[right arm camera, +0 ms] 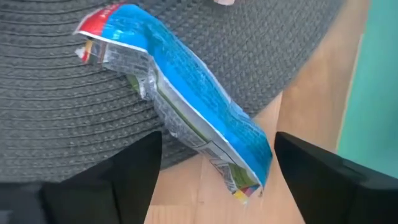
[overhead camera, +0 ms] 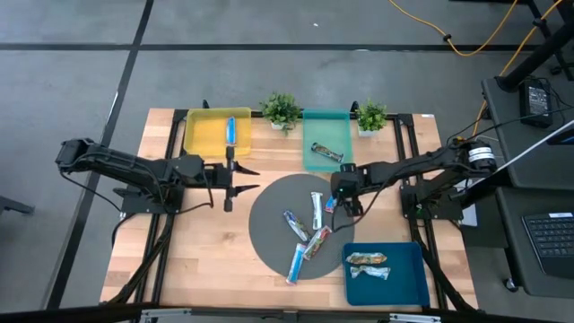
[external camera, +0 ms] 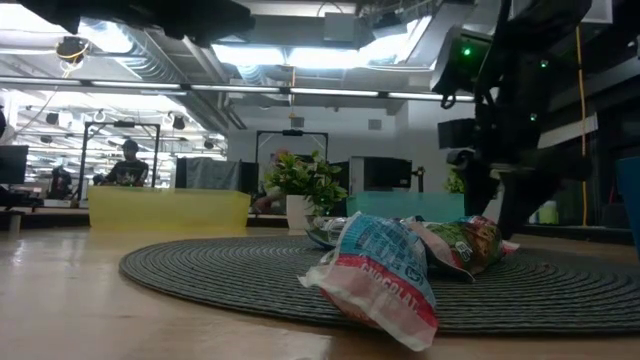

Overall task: Pick and place Granola Bars by type
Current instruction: Put the red granola bar into the yellow bin

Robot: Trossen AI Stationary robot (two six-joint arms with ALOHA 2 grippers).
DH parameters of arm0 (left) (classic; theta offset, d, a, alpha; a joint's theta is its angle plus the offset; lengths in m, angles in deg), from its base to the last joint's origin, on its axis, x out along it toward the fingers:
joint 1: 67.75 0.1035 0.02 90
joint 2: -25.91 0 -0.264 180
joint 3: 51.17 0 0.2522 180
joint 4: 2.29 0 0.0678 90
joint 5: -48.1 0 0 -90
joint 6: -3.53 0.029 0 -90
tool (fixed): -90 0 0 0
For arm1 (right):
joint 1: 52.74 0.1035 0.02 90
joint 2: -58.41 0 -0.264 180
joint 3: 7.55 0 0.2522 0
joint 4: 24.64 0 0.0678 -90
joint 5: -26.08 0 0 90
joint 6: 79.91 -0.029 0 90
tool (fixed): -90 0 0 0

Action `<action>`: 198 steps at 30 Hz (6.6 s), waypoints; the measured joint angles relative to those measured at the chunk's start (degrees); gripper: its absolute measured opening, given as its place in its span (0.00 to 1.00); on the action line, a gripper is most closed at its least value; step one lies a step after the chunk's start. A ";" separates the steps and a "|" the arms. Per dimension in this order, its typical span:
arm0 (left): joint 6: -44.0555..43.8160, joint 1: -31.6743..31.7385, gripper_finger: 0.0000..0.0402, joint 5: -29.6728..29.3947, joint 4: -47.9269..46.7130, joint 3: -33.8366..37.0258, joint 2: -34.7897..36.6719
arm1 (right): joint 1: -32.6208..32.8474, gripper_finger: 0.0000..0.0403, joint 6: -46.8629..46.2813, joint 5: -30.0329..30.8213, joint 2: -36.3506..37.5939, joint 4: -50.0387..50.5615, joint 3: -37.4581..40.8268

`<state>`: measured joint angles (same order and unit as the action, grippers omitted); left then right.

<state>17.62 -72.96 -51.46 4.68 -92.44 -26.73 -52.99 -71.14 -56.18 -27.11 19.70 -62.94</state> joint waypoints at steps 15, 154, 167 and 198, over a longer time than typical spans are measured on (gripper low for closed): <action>0.18 0.02 0.36 0.00 0.51 0.04 -1.75 | -1.86 0.35 -2.20 -2.77 -0.01 -0.20 0.00; 34.48 2.89 0.06 -43.74 17.08 -10.80 -9.59 | -22.53 0.66 20.07 -33.98 9.25 -24.52 -22.34; 20.82 20.63 0.07 -44.76 2.43 -10.80 -5.89 | -31.25 0.65 20.36 -32.62 9.01 -24.43 -22.32; -13.79 24.50 0.07 -43.18 -34.60 -10.80 -0.03 | -34.51 0.65 12.73 -22.31 8.86 -40.93 -22.29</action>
<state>3.83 -48.47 -94.64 -29.92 -103.24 -26.75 -87.50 -58.42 -78.49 -18.26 -21.23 -85.23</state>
